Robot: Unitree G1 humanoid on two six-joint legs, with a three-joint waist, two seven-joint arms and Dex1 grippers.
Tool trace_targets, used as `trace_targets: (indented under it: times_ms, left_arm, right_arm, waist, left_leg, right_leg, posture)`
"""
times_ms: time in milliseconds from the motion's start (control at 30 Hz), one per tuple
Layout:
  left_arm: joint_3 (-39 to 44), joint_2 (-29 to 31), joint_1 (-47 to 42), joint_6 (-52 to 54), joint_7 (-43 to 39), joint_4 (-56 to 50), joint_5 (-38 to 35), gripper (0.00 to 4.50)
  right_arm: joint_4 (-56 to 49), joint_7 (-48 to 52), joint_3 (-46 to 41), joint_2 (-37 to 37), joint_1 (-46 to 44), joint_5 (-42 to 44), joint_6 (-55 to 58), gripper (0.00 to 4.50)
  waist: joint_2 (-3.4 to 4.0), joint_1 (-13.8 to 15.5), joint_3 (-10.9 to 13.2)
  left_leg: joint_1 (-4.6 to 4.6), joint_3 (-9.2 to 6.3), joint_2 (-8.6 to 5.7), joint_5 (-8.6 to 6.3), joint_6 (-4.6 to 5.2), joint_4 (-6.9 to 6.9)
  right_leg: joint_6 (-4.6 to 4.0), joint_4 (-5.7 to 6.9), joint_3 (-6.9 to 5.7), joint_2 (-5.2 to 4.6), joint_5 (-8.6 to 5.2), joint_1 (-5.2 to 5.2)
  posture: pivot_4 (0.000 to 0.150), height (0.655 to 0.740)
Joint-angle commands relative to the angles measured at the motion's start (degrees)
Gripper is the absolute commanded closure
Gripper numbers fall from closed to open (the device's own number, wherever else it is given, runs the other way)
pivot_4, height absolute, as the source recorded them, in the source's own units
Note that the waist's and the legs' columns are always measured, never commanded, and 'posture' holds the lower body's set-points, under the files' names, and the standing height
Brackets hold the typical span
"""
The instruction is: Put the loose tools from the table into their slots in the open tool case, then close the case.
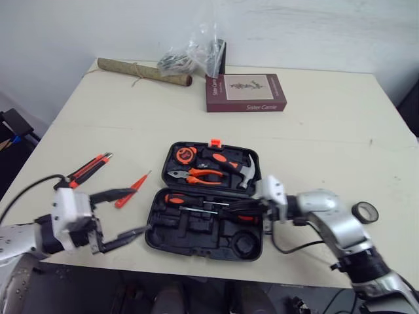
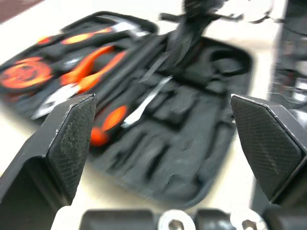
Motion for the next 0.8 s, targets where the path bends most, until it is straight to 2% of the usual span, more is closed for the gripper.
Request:
trace_targets:
  times_ms: [33, 100, 133, 267, 367, 467, 600, 700, 800]
  left_arm:
    - [9.96, 1.38, 0.37, -2.13, 1.54, 6.66, 0.85, 0.00]
    - [14.69, 2.85, 1.59, -2.25, 0.58, 12.06, 1.13, 0.00]
    - [16.74, 3.77, 2.57, -1.42, -0.29, 14.88, 0.73, 0.00]
    - [23.49, 7.47, 4.16, -4.23, -2.72, 30.60, 2.47, 0.00]
    - [26.05, 12.34, 4.84, -9.92, 0.36, 47.09, 8.16, 0.00]
    - [25.06, 15.44, 5.16, -16.01, 3.22, 58.10, 12.95, 0.00]
    - [24.04, 17.78, 1.18, -20.38, 8.65, 67.19, 14.94, 0.00]
    - [22.74, 17.96, -0.28, -21.94, 8.33, 68.71, 15.08, 0.00]
    - [21.71, 15.94, 0.05, -21.26, 6.83, 64.31, 13.72, 0.00]
  right_arm:
    - [-4.53, 2.56, -12.74, -8.33, 4.85, 7.29, 5.42, 4.47]
    - [-3.90, 4.22, -18.80, -13.79, 9.84, 8.08, 7.12, 3.83]
    - [-2.30, 5.09, -21.18, -15.51, 12.34, 6.28, 3.76, 3.51]
    - [9.02, 5.50, -30.64, -17.40, 18.03, 1.94, -9.14, 1.55]
    - [26.42, 4.65, -38.52, -20.92, 19.47, -1.29, -20.33, 0.17]
    - [38.72, 3.87, -42.24, -23.68, 21.06, -3.35, -27.90, 0.07]
    - [53.74, 2.01, -44.57, -27.16, 21.25, -4.39, -32.32, 0.07]
    - [58.64, -0.14, -44.26, -27.98, 19.98, -4.75, -34.72, 0.07]
    - [57.63, 1.52, -42.98, -26.39, 18.37, -3.69, -35.95, 0.07]
  waist:
    - [0.09, 0.08, 0.08]
    - [0.05, 0.07, 0.13]
    - [0.06, 0.05, 0.14]
    - [-0.02, -0.52, 0.23]
    - [-0.10, -0.51, 0.49]
    - [-0.09, -0.57, 0.54]
    - [-0.10, -0.25, 0.55]
    - [-0.08, -0.57, 0.56]
    - [0.02, -1.24, 0.58]
  left_leg:
    - [-0.01, 0.00, -0.02, -0.02, 0.04, -0.01]
    - [-0.01, 0.00, -0.01, -0.11, 0.14, -0.07]
    - [-0.01, -0.01, 0.00, -0.15, 0.17, -0.11]
    - [0.00, 0.07, 0.04, -0.20, 0.19, -0.11]
    - [0.06, 0.19, 0.01, -0.26, 0.33, -0.02]
    - [0.17, 0.34, 0.01, -0.30, 0.42, -0.10]
    - [0.22, 0.32, 0.08, -0.28, 0.26, -0.27]
    - [0.21, 0.33, 0.08, -0.26, 0.17, -0.29]
    - [0.21, 0.33, 0.09, -0.24, 0.10, -0.32]
  right_leg:
    - [0.01, -0.03, 0.00, -0.02, 0.00, 0.00]
    - [0.01, -0.12, -0.05, -0.01, 0.00, 0.01]
    - [0.01, -0.15, -0.07, 0.00, 0.00, 0.01]
    - [0.01, -0.25, -0.07, 0.05, 0.00, 0.02]
    - [0.05, -0.22, 0.01, 0.03, 0.01, 0.04]
    - [0.11, -0.21, 0.10, 0.00, 0.05, 0.01]
    - [0.06, -0.19, 0.10, -0.02, 0.02, -0.06]
    - [0.01, -0.10, 0.12, -0.04, 0.00, -0.14]
    - [0.00, -0.02, 0.11, -0.04, -0.01, -0.19]
  posture:
    - [0.150, 0.7400]
    - [0.150, 0.7400]
    - [0.150, 0.7400]
    - [0.150, 0.7400]
    - [0.150, 0.7400]
    - [0.150, 0.7400]
    - [0.150, 0.7400]
    - [0.150, 0.7400]
    - [0.150, 0.7400]
